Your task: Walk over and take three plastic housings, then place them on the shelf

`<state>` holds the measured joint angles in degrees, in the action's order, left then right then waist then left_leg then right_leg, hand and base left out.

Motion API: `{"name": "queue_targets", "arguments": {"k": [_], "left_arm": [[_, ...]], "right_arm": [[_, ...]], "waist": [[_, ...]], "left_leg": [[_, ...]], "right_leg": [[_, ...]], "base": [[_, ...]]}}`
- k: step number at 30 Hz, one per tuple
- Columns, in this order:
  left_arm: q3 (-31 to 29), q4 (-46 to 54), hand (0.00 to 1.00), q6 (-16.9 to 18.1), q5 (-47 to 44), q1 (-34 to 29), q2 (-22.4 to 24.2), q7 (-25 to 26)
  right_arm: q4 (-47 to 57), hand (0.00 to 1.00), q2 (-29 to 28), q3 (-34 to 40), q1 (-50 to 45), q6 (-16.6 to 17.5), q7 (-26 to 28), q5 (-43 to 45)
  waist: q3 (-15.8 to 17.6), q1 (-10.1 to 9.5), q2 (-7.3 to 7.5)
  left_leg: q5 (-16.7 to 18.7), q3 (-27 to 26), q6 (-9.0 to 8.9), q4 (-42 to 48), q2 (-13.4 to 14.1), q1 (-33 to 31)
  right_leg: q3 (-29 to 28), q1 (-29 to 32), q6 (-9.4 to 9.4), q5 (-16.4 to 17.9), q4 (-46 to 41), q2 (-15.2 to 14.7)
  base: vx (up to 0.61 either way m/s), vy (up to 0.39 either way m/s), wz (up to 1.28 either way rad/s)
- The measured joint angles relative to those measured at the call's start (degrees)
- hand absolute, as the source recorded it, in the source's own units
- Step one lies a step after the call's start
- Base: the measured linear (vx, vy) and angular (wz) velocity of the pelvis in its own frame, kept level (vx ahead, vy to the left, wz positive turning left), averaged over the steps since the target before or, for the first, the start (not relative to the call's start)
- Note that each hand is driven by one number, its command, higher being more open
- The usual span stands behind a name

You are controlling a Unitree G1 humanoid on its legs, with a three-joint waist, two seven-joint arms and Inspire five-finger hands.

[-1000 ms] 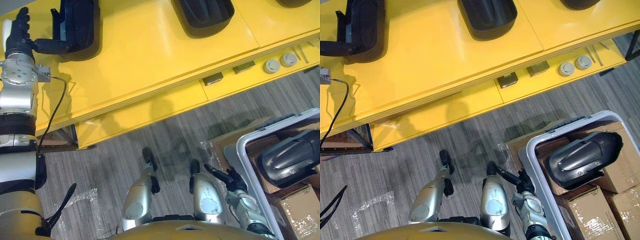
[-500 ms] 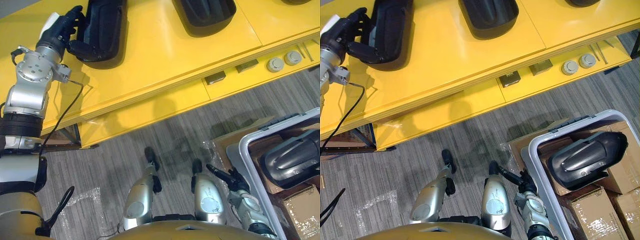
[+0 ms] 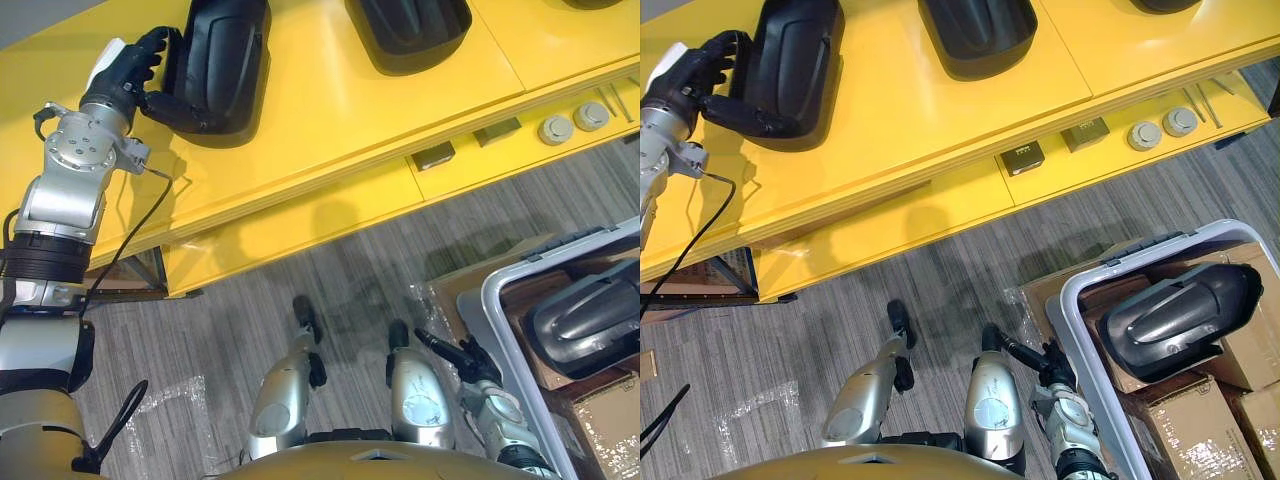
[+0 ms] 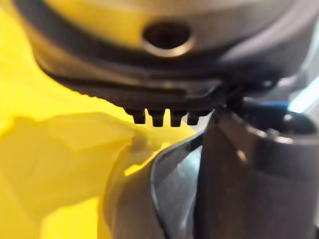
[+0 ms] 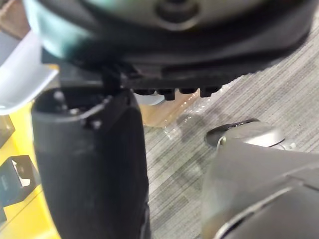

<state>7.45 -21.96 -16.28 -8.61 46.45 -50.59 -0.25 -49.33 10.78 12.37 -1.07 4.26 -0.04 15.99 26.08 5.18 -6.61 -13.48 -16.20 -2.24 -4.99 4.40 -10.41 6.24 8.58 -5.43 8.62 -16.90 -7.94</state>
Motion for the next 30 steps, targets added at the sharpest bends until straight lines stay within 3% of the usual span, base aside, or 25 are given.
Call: {"name": "queue_targets", "arguments": {"k": [5,7,10,12,16,20,24,30], "left_arm": [[-1.93,-3.50,1.00,1.91,-5.61,-0.02,0.28,14.47],[-4.70,-2.32,1.00,7.79,-9.36,-0.05,1.72,21.21],[-10.48,5.68,1.00,16.83,-15.09,-0.57,5.49,27.34],[-12.87,13.77,1.00,25.57,-17.36,-2.90,9.15,30.00],[-13.20,23.47,1.00,33.27,-20.63,-4.15,14.53,27.28],[-13.17,25.06,1.00,34.07,-21.30,-4.17,16.66,22.78],[-14.01,26.52,1.00,34.03,-22.80,-5.49,17.34,19.57],[-19.63,39.84,1.00,34.03,-21.89,-22.72,23.76,15.92]], "right_arm": [[1.41,1.00,-0.19,-0.16,-0.78,3.33,-4.06,0.21],[4.46,1.00,-0.43,-1.33,-1.78,5.28,-5.57,1.14],[7.21,1.00,-0.98,-2.09,-1.86,6.95,-5.64,1.20],[7.49,1.00,-1.75,-2.78,-1.69,7.56,-5.55,1.21],[7.51,1.00,-2.05,-4.15,-1.36,7.52,-2.41,2.65],[7.74,1.00,-1.98,-4.45,-0.99,7.52,3.41,3.67],[10.24,1.00,-2.07,-6.71,-2.23,7.53,5.94,3.97],[19.40,1.00,-5.02,-9.22,-7.47,7.91,5.09,4.64]], "waist": [[0.00,-0.13,0.01],[-0.03,-0.26,0.07],[-0.18,-0.40,0.37],[-0.38,-0.33,0.75],[-2.23,-0.36,1.86],[-5.19,-0.22,2.82],[-6.14,-0.32,3.82],[-9.24,-0.57,4.01]], "left_leg": [[-0.37,0.11,0.45,0.02,-0.02,0.00],[-0.39,0.53,0.48,0.02,-0.02,0.00],[-0.42,1.03,0.51,0.02,0.01,0.07],[-0.38,0.86,0.52,-0.01,0.04,1.65],[0.35,0.74,-0.38,-0.19,0.39,2.72],[0.32,-0.04,-0.17,-0.20,0.83,2.88],[0.44,-0.09,-0.07,-0.21,0.87,3.85],[0.68,0.86,0.31,-0.21,0.60,4.09]], "right_leg": [[0.13,-0.08,0.00,0.00,0.00,0.01],[0.61,-0.46,0.00,0.00,0.13,0.01],[1.21,-1.03,-0.01,-0.02,0.44,0.02],[1.09,-2.90,-0.26,-0.24,1.50,0.01],[1.17,-4.95,-0.25,-1.05,4.02,0.53],[0.57,-6.32,-0.30,-3.07,7.41,1.12],[0.50,-8.04,-0.33,-3.79,9.21,1.27],[1.64,-9.77,-0.31,-4.18,11.07,1.33]], "base": [[0.00,-0.002,0.01],[0.02,-0.008,0.12],[0.01,-0.008,0.10],[0.02,-0.002,-0.02],[0.01,-0.005,-0.05],[0.03,0.010,-0.11],[0.02,0.009,-0.02],[0.03,0.002,0.09]]}}
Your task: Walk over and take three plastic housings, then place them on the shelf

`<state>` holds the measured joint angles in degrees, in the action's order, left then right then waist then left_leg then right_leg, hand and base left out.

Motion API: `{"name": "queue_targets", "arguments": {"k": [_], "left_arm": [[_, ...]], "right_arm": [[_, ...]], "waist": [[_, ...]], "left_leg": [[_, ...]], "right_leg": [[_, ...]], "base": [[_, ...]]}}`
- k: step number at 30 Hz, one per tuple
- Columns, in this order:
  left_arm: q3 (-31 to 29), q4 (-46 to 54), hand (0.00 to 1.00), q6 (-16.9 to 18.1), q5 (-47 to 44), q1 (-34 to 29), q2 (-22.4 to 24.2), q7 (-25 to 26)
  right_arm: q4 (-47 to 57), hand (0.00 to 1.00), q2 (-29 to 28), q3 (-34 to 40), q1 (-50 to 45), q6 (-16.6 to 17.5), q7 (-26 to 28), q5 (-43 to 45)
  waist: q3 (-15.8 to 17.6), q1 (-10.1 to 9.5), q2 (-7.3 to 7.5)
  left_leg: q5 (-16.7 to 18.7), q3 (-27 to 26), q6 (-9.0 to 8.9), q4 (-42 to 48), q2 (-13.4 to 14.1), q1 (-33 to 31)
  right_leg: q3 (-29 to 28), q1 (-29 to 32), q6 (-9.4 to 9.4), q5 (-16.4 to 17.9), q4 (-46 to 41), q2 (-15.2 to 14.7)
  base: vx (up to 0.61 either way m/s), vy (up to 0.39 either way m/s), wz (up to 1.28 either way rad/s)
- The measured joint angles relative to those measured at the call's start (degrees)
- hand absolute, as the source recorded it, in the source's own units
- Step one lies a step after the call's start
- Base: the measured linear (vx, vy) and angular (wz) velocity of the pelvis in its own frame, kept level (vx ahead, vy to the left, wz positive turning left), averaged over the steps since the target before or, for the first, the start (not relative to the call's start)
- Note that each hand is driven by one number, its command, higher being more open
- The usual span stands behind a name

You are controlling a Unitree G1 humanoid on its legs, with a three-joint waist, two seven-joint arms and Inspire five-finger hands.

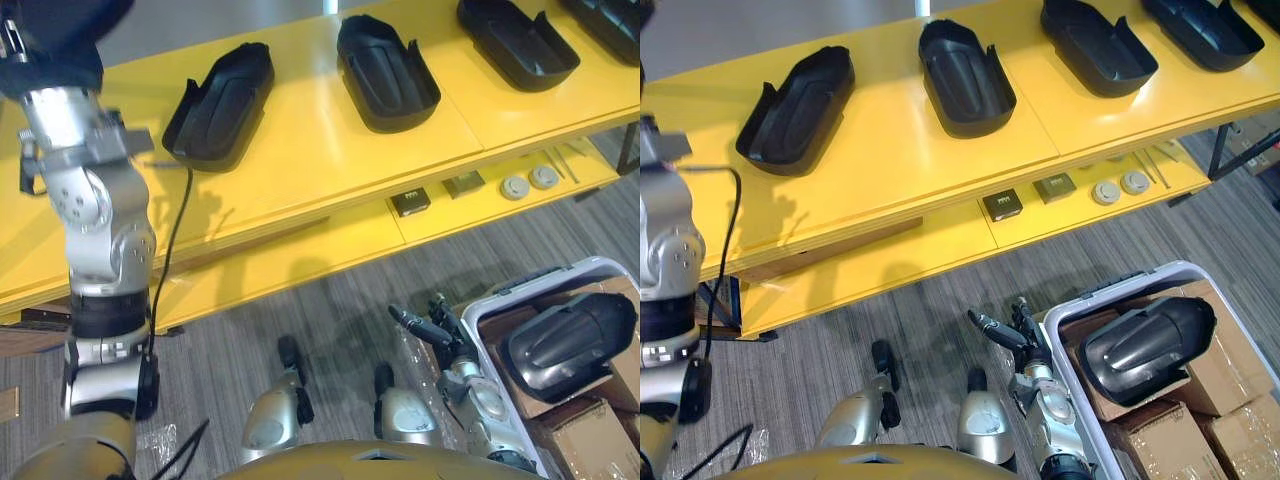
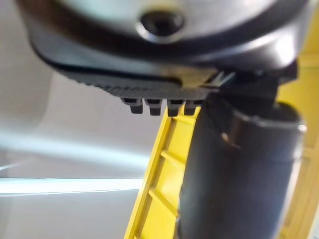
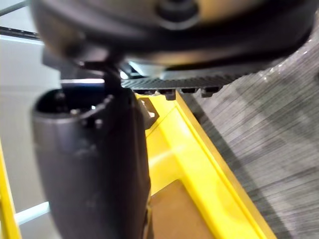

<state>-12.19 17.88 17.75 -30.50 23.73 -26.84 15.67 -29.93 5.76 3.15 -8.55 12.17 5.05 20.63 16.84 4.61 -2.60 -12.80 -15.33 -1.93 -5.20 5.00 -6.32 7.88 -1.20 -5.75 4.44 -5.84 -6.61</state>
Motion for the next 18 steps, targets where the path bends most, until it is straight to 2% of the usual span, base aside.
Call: {"name": "queue_targets", "arguments": {"k": [2,5,9,12,18], "left_arm": [[-2.92,2.86,1.00,0.75,5.00,-8.50,4.30,0.19],[-5.04,3.11,1.00,2.66,8.61,-16.75,8.38,0.45],[-6.13,5.56,1.00,8.84,8.59,-29.46,15.84,2.86],[-6.21,7.59,1.00,11.92,8.55,-36.86,19.72,5.60],[-6.97,8.63,1.00,14.48,8.07,-42.78,23.48,8.77]], "right_arm": [[5.86,1.00,-1.86,0.19,-2.50,0.66,-1.38,0.77],[13.30,1.00,-4.09,2.17,-4.98,1.41,-1.56,4.63],[23.98,1.00,-6.88,6.38,-6.17,4.57,-4.39,6.64],[30.58,1.00,-8.24,10.30,-6.43,6.31,-7.11,6.57],[42.88,1.00,-8.36,18.34,-6.31,8.57,-14.75,2.40]], "waist": [[-0.97,-0.31,-0.14],[-1.42,-0.92,-0.31],[-1.95,-2.24,0.20],[-2.49,-3.00,0.60],[-3.60,-3.04,0.13]], "left_leg": [[-0.01,0.50,0.01,-0.01,-0.02,0.01],[0.43,1.39,-0.28,-0.02,-0.01,0.01],[0.64,1.66,-0.03,-0.01,-0.16,-0.02],[0.46,1.73,-0.24,0.00,-0.32,0.08],[0.59,1.86,-0.09,0.00,-0.38,1.03]], "right_leg": [[0.50,-0.38,0.06,0.04,0.16,0.05],[1.36,-0.87,0.34,0.21,0.95,0.25],[1.56,-1.04,0.68,0.39,1.06,0.15],[1.71,-1.30,0.65,0.37,1.16,-0.06],[2.44,-2.87,0.39,0.21,1.99,-0.29]], "base": [[0.01,-0.001,0.09],[-0.03,0.012,0.16],[-0.03,0.024,0.06],[0.01,0.012,0.03],[0.01,0.003,0.03]]}}
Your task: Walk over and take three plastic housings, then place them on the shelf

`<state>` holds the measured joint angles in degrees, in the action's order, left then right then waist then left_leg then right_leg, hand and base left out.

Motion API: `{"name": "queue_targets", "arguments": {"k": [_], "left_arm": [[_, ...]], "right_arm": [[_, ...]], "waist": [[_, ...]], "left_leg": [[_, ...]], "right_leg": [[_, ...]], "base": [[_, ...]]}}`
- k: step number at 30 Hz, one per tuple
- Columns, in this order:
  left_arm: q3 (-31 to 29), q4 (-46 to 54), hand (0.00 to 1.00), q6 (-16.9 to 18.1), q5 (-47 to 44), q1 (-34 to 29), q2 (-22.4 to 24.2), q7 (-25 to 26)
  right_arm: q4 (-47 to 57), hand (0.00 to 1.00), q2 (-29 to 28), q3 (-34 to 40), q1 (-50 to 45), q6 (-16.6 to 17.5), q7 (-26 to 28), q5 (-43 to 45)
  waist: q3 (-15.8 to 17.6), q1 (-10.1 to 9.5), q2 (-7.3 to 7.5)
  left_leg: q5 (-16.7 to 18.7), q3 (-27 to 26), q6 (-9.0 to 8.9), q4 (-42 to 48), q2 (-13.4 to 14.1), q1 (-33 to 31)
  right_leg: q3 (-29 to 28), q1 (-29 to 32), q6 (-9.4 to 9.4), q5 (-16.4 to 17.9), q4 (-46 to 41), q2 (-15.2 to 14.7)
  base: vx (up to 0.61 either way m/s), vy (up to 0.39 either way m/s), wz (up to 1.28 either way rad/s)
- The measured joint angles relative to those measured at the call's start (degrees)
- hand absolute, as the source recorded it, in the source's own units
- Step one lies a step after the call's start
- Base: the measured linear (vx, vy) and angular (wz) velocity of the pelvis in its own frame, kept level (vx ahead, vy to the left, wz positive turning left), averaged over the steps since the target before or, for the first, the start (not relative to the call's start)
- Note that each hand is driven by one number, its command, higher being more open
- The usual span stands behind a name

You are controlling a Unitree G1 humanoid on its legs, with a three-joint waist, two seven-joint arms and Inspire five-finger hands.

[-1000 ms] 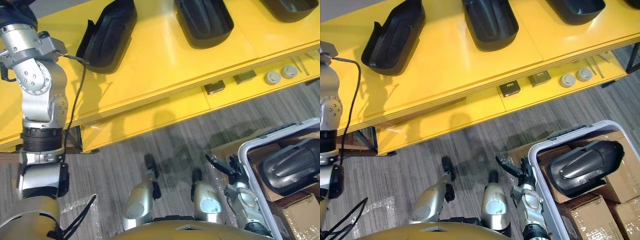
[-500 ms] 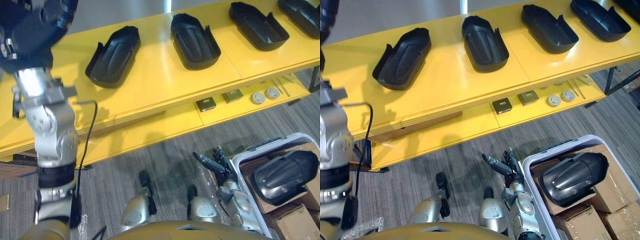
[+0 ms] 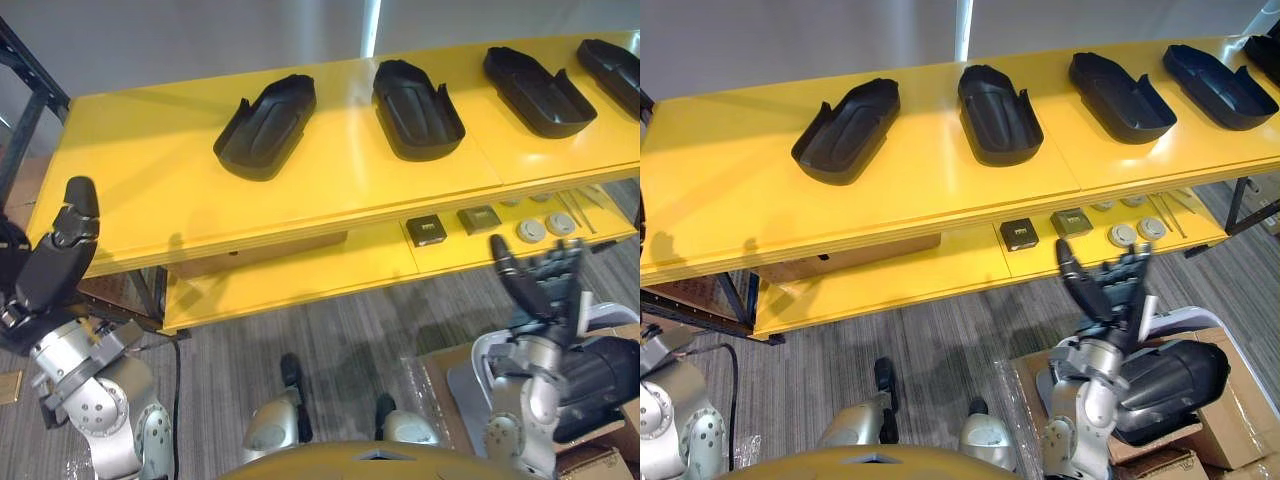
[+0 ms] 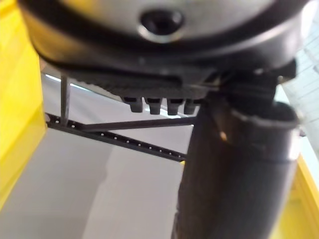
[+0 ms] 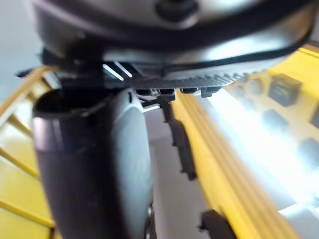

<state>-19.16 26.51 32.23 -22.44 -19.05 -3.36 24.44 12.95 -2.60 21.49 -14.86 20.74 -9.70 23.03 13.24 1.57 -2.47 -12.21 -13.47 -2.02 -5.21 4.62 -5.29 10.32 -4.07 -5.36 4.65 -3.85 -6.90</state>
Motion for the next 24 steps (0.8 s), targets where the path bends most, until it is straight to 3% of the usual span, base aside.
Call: {"name": "queue_targets", "arguments": {"k": [4,8,13,15,18,24], "left_arm": [[-0.82,3.58,1.00,0.00,0.02,-1.55,1.50,1.79],[-1.29,4.18,1.00,-0.96,0.00,-0.95,1.54,1.91],[0.18,4.76,1.00,-8.41,0.32,-1.06,1.55,1.27],[2.50,4.41,1.00,-11.26,0.57,-1.14,1.52,0.00],[3.82,2.48,1.00,-13.27,2.83,-1.41,1.44,-1.07],[6.34,-2.25,1.00,-13.96,2.57,-4.76,1.29,-3.52]], "right_arm": [[11.67,1.00,1.21,4.36,0.83,1.48,-4.58,-3.34],[16.25,1.00,4.82,2.33,3.55,1.29,-1.13,-1.85],[14.57,1.00,11.31,-9.89,9.45,-7.28,7.72,-0.11],[9.08,1.00,14.61,-16.35,14.43,-11.67,9.17,-0.21],[2.00,1.00,16.28,-20.32,20.28,-16.18,9.18,-0.16],[-4.36,1.00,16.20,-24.06,29.70,-18.11,6.11,-0.12]], "waist": [[-1.10,0.22,-0.21],[-1.85,0.30,0.24],[-2.27,-0.21,0.47],[-2.31,-2.20,0.63],[-2.18,-4.67,1.11],[-2.04,-7.42,1.80]], "left_leg": [[0.00,0.33,-0.01,0.00,0.06,0.00],[0.07,0.51,-0.06,0.00,0.03,0.85],[0.04,2.11,-0.10,-0.02,-0.09,0.68],[-0.37,3.16,-0.51,-0.02,-0.09,0.20],[-0.92,4.90,-0.42,-0.01,-0.08,-0.34],[-1.09,6.92,-0.43,-0.02,-0.38,-0.31]], "right_leg": [[0.36,-0.10,-0.01,0.01,0.11,0.05],[0.56,-1.23,-0.02,0.02,0.48,0.13],[2.22,-2.15,-0.10,0.20,0.97,0.53],[3.41,-2.31,0.16,0.27,0.98,0.80],[5.25,-3.06,-0.04,0.04,0.96,0.85],[6.90,-4.13,0.04,0.38,0.98,0.89]], "base": [[0.00,0.001,0.01],[0.01,0.000,0.00],[-0.01,-0.001,0.15],[-0.01,-0.013,0.25],[0.02,-0.024,0.34],[0.01,-0.022,0.17]]}}
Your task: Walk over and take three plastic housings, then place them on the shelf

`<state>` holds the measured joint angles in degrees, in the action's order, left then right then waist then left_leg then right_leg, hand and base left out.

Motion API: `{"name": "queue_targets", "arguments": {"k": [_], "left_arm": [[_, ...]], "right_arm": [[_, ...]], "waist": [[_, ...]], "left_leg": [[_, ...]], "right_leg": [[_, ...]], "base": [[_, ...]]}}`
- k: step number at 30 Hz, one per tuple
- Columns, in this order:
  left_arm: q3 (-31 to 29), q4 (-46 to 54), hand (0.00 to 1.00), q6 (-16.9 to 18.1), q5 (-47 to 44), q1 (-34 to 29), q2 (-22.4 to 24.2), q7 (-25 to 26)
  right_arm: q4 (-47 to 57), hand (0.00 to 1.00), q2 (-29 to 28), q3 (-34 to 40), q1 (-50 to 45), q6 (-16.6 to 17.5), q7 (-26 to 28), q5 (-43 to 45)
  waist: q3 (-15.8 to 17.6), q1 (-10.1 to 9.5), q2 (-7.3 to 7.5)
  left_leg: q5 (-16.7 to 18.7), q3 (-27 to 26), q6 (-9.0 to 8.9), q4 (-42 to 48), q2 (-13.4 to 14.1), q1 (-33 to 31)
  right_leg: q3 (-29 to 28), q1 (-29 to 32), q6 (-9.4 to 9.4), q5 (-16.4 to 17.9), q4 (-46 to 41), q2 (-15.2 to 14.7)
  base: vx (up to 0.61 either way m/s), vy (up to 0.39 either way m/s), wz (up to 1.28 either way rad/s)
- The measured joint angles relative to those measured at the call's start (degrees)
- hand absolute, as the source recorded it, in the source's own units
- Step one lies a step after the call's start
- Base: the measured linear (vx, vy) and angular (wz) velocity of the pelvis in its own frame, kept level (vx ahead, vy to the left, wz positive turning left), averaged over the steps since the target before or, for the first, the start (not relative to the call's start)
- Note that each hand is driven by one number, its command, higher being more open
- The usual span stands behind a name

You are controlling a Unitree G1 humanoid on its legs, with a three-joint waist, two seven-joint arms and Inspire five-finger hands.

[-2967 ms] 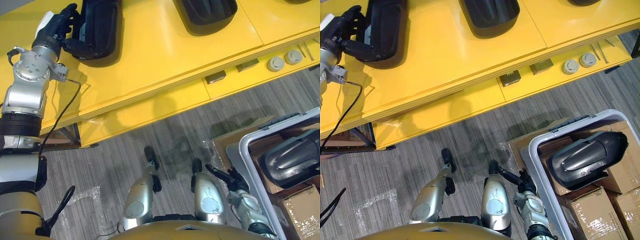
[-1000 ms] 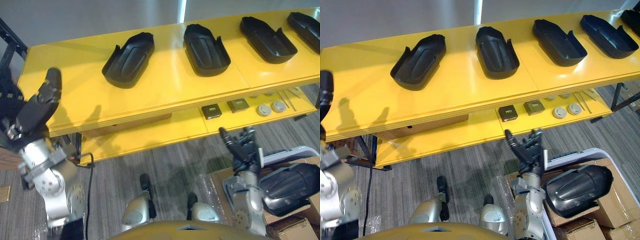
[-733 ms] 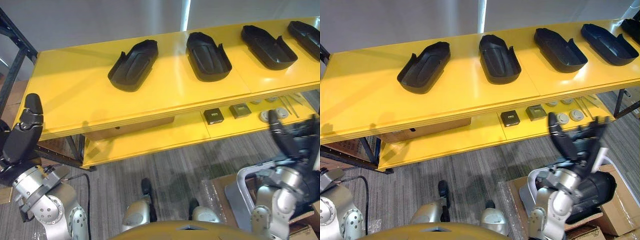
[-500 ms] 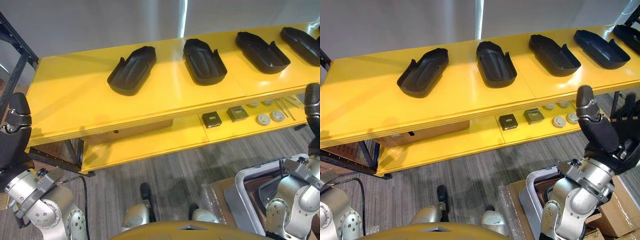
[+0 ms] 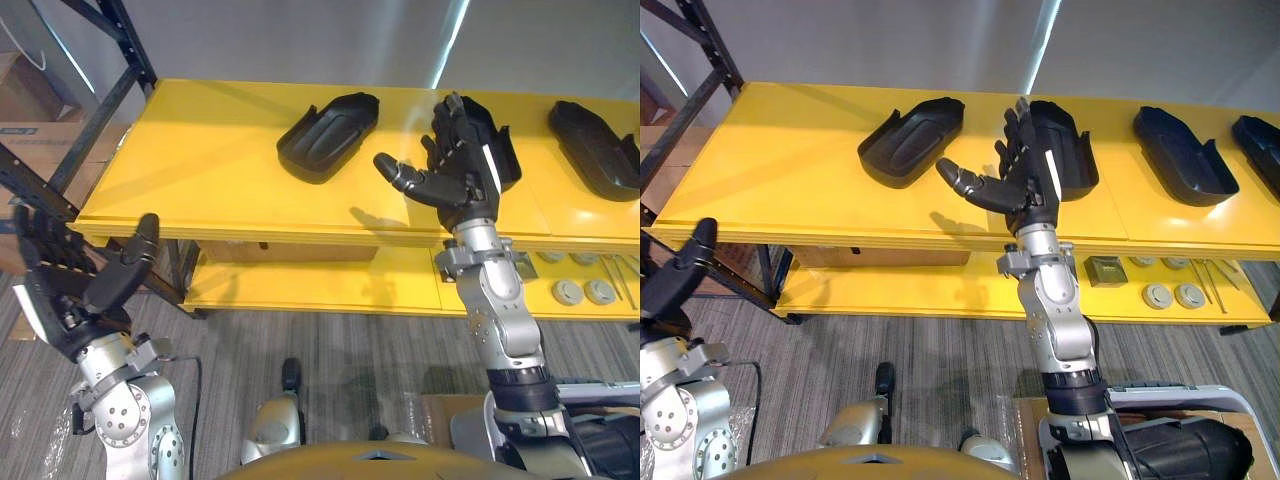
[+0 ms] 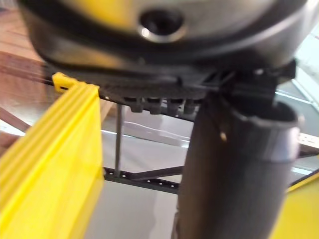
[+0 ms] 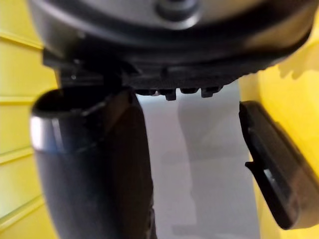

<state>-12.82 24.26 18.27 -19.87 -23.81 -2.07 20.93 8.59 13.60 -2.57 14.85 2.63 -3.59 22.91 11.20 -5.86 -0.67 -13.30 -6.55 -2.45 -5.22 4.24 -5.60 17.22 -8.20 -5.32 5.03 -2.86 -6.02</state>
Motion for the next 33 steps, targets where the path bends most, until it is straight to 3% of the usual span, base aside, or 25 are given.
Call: {"name": "queue_targets", "arguments": {"k": [3,8,10,14,20,33], "left_arm": [[2.73,-0.34,1.00,-0.01,-0.02,-1.50,0.00,-0.68],[7.98,-1.27,1.00,0.00,-0.06,-2.09,0.00,-1.52],[8.52,-1.29,1.00,0.00,-0.13,-3.32,-0.01,-1.21],[8.50,-1.72,1.00,0.00,-1.84,-3.88,0.00,-0.31],[8.96,-1.87,1.00,0.07,-2.54,-3.32,0.00,-0.48],[10.24,-3.90,1.00,0.08,-2.68,-1.67,0.03,-0.27]], "right_arm": [[-1.11,1.00,-0.92,-2.22,2.54,-0.66,-2.91,-0.07],[-10.45,1.00,-5.33,-3.89,6.67,-3.50,-16.31,-8.11],[-11.23,1.00,-5.95,-3.88,6.66,-4.54,-19.04,-9.49],[-11.84,1.00,-6.68,-4.72,6.94,-6.28,-19.33,-9.57],[-23.97,1.00,-6.75,-7.11,13.80,-9.63,-19.17,-7.99],[-38.29,1.00,-5.75,-4.70,27.02,-9.35,-23.22,-5.56]], "waist": [[-0.01,-0.35,0.02],[0.04,-1.72,-0.08],[0.06,-1.80,-0.15],[0.08,-1.95,-0.18],[0.12,-2.60,-0.28],[1.57,-3.45,-2.44]], "left_leg": [[-0.08,0.38,-0.15,-0.01,0.13,0.08],[0.03,0.93,-0.23,-0.01,0.23,-0.11],[0.02,1.42,-0.23,-0.01,0.09,-0.76],[-0.34,1.72,-0.68,0.00,0.01,-1.23],[-0.56,2.79,-0.93,0.01,0.28,-2.10],[-0.90,5.18,-1.42,0.01,0.40,-2.02]], "right_leg": [[0.25,-0.18,0.28,0.21,-0.11,0.20],[1.30,-0.33,0.66,0.82,-0.22,0.42],[1.49,0.13,0.67,0.81,-0.20,0.41],[1.50,0.43,0.65,0.81,-0.06,0.41],[2.28,0.80,0.71,0.90,-0.24,1.03],[4.39,0.46,1.14,2.57,-2.05,1.61]], "base": [[-0.04,-0.014,0.05],[-0.05,-0.010,0.10],[-0.01,-0.004,0.07],[0.00,-0.002,0.01],[0.02,-0.046,0.07],[-0.01,-0.029,0.08]]}}
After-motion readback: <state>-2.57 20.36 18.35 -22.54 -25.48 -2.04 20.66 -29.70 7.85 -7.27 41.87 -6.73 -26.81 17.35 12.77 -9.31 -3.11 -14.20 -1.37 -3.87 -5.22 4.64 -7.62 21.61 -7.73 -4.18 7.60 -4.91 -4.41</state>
